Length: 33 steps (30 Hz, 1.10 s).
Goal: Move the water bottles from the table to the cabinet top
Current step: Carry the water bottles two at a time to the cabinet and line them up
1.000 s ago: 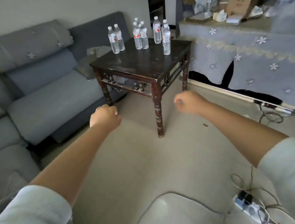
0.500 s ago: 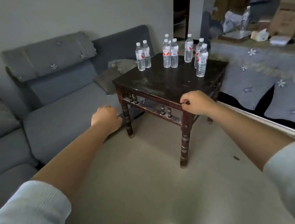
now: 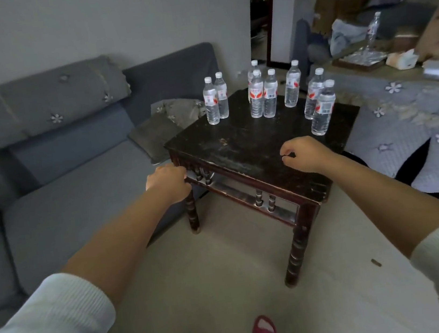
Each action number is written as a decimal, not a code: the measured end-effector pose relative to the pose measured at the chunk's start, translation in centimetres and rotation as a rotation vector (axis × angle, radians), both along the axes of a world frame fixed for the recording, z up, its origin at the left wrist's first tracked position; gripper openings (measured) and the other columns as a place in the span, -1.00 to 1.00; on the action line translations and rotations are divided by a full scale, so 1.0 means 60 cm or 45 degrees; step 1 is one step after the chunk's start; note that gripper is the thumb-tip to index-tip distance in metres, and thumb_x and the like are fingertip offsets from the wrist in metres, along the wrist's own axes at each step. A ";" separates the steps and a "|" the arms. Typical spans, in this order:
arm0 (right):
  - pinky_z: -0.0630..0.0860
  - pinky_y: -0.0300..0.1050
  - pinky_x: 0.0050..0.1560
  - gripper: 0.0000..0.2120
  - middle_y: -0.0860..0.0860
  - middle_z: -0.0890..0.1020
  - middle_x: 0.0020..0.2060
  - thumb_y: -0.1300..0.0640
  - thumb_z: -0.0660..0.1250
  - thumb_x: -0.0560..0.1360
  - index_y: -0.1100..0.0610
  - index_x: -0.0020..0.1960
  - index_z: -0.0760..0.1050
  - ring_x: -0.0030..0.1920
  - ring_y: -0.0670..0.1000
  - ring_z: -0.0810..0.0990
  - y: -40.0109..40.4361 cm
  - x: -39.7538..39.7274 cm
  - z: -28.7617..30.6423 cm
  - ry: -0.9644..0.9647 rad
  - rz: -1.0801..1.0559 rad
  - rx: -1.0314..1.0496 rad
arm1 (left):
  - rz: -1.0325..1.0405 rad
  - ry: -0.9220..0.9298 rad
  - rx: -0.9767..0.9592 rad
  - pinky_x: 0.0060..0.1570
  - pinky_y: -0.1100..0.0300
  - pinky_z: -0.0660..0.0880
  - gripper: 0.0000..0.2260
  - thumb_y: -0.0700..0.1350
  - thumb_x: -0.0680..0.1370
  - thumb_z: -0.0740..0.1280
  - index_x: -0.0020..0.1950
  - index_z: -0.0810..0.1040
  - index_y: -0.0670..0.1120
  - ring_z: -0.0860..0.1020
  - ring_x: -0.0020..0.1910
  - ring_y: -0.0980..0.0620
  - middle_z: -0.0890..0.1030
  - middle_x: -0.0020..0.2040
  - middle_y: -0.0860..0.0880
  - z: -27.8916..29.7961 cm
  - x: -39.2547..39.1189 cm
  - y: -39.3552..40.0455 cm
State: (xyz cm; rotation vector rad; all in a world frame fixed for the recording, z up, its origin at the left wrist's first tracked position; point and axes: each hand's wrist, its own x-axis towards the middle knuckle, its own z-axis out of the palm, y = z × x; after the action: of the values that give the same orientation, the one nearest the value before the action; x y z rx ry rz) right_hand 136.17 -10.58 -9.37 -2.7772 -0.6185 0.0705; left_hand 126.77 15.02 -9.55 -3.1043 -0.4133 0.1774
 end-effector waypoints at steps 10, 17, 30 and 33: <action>0.48 0.09 0.19 -0.73 0.24 0.61 0.11 0.20 0.23 0.53 0.31 0.14 0.55 0.15 0.20 0.54 0.087 0.316 0.016 0.009 -0.008 -0.007 | -0.049 -0.006 0.014 0.28 -0.06 0.39 -0.64 -0.06 0.57 0.20 0.36 0.43 -0.11 0.35 0.35 -0.21 0.41 0.31 -0.20 0.017 0.323 0.089; 0.45 -0.07 0.06 -0.74 0.20 0.59 0.13 0.17 0.23 0.53 0.25 0.16 0.53 0.13 0.18 0.55 0.137 0.493 0.020 0.032 -0.037 0.015 | -0.040 -0.020 0.004 0.27 -0.04 0.39 -0.64 -0.07 0.58 0.19 0.35 0.43 -0.13 0.37 0.33 -0.21 0.43 0.31 -0.20 0.017 0.489 0.153; 0.51 0.02 0.08 -0.77 0.24 0.62 0.01 0.20 0.20 0.55 0.30 0.08 0.54 0.03 0.17 0.59 0.231 0.762 -0.017 0.125 -0.379 0.076 | -0.324 -0.070 -0.120 0.24 0.00 0.39 -0.64 -0.10 0.58 0.17 0.35 0.41 -0.18 0.43 0.30 -0.20 0.46 0.32 -0.22 0.010 0.832 0.259; 0.47 -0.05 -0.02 -0.78 0.26 0.63 0.02 0.20 0.22 0.54 0.31 0.05 0.55 -0.07 0.13 0.56 0.259 0.820 -0.013 0.134 -0.490 0.087 | -0.439 -0.103 -0.241 0.21 0.05 0.39 -0.65 -0.12 0.56 0.19 0.33 0.41 -0.19 0.44 0.29 -0.19 0.47 0.32 -0.21 0.016 0.907 0.280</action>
State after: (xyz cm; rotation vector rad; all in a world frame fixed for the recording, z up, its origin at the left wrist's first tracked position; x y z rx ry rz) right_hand 185.37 4.96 -10.18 -2.7511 -0.0542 0.1095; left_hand 181.16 31.80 -8.58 -3.3095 0.1518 0.0925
